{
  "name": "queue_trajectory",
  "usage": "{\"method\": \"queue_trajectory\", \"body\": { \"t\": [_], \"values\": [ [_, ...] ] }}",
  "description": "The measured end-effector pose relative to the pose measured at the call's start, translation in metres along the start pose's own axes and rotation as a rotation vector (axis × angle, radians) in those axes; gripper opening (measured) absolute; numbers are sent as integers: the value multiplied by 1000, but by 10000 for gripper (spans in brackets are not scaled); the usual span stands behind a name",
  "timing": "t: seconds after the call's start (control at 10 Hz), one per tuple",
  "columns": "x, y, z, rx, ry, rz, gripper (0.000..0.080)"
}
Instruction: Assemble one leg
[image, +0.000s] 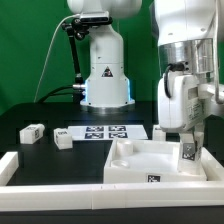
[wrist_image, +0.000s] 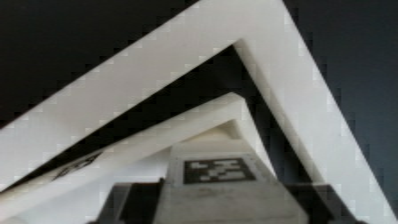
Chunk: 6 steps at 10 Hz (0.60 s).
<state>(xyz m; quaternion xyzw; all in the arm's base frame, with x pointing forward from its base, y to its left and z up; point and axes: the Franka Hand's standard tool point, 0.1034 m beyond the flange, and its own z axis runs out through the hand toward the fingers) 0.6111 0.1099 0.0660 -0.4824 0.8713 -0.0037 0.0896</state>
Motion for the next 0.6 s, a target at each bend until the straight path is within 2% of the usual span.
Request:
{"method": "queue_trajectory", "body": {
  "t": [0.1, 0.2, 0.3, 0.4, 0.5, 0.6],
  "values": [
    [1, -1, 0, 0, -2, -24, 292],
    [0, 0, 0, 0, -2, -41, 374],
    [0, 0, 0, 0, -2, -41, 374],
    [0, 0, 0, 0, -2, -42, 550],
    [0, 0, 0, 0, -2, -42, 629],
    [0, 0, 0, 0, -2, -42, 629]
  ]
}}
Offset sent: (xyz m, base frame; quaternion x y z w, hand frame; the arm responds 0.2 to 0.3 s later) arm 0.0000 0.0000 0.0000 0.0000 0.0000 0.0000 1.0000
